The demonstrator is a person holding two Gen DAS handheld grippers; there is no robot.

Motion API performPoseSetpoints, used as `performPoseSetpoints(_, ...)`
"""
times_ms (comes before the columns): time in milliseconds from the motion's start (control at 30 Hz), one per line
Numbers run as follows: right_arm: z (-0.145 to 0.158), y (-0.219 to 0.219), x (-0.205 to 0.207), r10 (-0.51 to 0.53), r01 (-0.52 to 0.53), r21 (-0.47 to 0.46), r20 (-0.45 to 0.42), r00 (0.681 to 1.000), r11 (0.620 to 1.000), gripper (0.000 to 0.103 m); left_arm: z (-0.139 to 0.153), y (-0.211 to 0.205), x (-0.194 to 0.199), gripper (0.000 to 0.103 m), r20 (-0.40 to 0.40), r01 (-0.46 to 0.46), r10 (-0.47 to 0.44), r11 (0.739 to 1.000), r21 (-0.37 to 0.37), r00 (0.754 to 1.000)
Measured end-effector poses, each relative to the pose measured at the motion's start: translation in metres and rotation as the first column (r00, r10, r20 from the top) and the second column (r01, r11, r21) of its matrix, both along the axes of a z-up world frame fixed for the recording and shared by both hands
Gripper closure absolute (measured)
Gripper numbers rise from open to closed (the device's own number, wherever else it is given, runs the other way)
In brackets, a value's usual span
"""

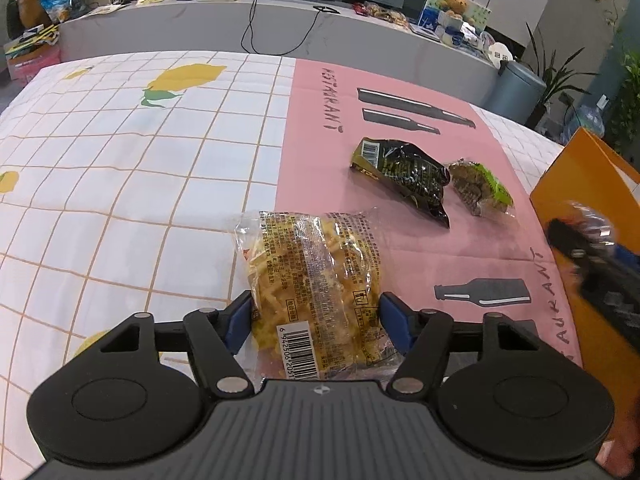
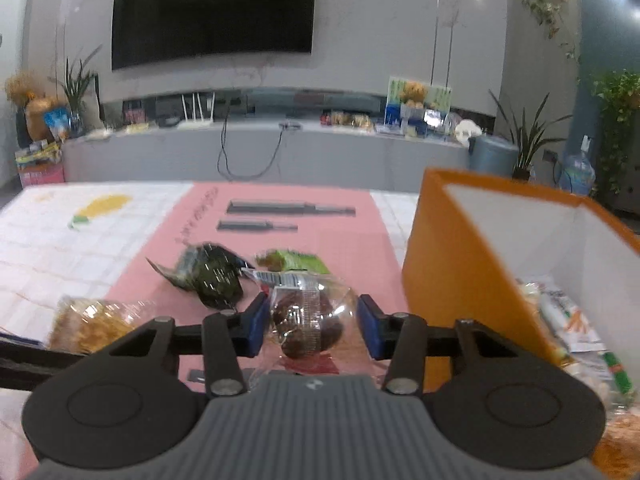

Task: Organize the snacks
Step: 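Drop the brown candy into the box with the right gripper while the left lifts the bread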

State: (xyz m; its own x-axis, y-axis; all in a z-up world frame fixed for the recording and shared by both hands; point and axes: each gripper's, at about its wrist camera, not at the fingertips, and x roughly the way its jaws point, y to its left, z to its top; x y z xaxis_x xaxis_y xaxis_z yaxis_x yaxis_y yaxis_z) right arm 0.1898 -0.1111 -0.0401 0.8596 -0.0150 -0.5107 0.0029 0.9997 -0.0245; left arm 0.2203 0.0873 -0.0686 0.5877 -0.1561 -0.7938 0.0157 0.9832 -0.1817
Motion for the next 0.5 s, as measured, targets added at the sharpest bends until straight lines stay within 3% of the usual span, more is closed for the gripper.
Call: performPoseSetpoints(500,0.068,-0.053,-0.068,-0.112,0.085,0.175,0.148,0.983,0.981,0.057,0.019,-0.001,-0.016,0.035,0.041,-0.022,0.026,0.994,-0.106,0.999)
